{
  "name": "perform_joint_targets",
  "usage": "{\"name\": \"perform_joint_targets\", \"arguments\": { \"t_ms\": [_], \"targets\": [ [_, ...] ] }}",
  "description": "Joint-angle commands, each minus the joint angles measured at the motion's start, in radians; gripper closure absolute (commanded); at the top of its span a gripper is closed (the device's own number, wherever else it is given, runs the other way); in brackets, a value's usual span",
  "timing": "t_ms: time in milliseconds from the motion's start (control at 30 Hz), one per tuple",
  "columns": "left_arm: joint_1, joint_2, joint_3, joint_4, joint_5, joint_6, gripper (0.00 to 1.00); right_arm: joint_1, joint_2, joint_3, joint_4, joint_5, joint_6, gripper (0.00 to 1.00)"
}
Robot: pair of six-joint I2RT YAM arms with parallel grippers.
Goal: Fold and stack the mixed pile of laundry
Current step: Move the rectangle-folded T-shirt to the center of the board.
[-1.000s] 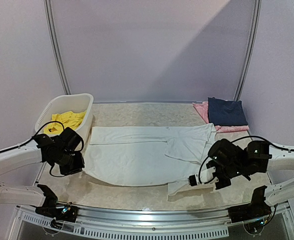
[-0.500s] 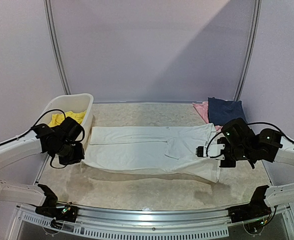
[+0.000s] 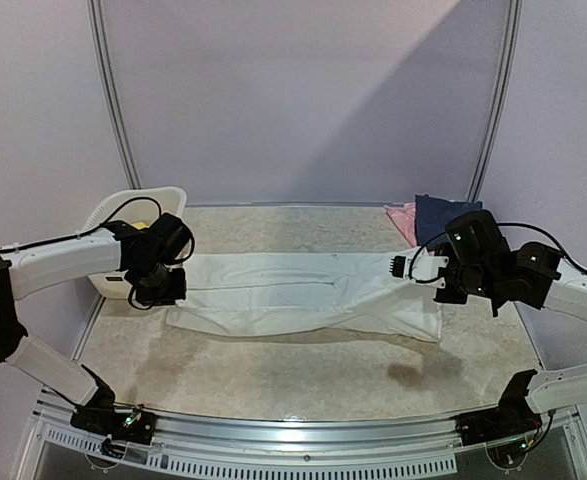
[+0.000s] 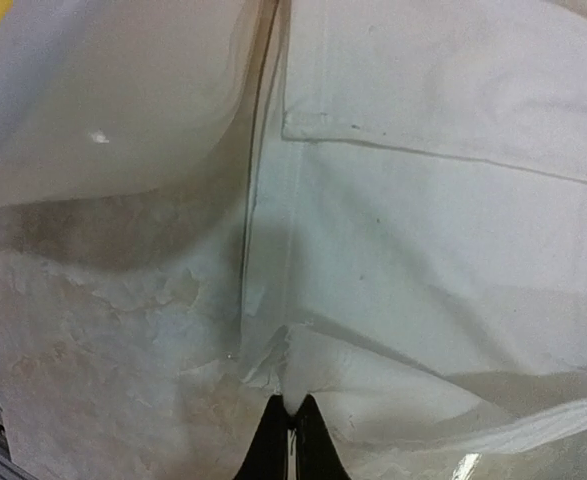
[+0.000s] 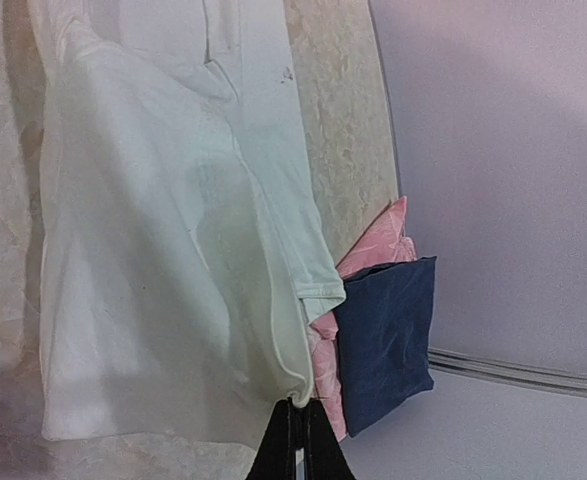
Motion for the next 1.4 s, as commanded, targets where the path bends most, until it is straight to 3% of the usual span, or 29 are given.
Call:
{"name": "perform_joint_targets", "arguments": {
  "t_ms": [0,533,1033,1367],
  "targets": [
    [0.029,0.066,0.076,0.028,-0.031,0.073,1.00,-0.037,0.040,0.038,0.109,0.024,-0.050,1.00],
    [0.081,0.317,0.308,-0.020,-0.061,0.185,1.00,-0.265,0.301,0.174,0.284,-0.125,-0.034,1.00],
    [0.091,0.429,0.504,-0.185,-0.199,0.253,1.00,-0.281,0.440,0.198,0.365,-0.164,-0.017,1.00],
    [0.092,0.444,0.478,-0.234,-0.230,0.268,1.00,-0.285,0.476,0.216,0.398,-0.165,-0.008,1.00]
  ]
}}
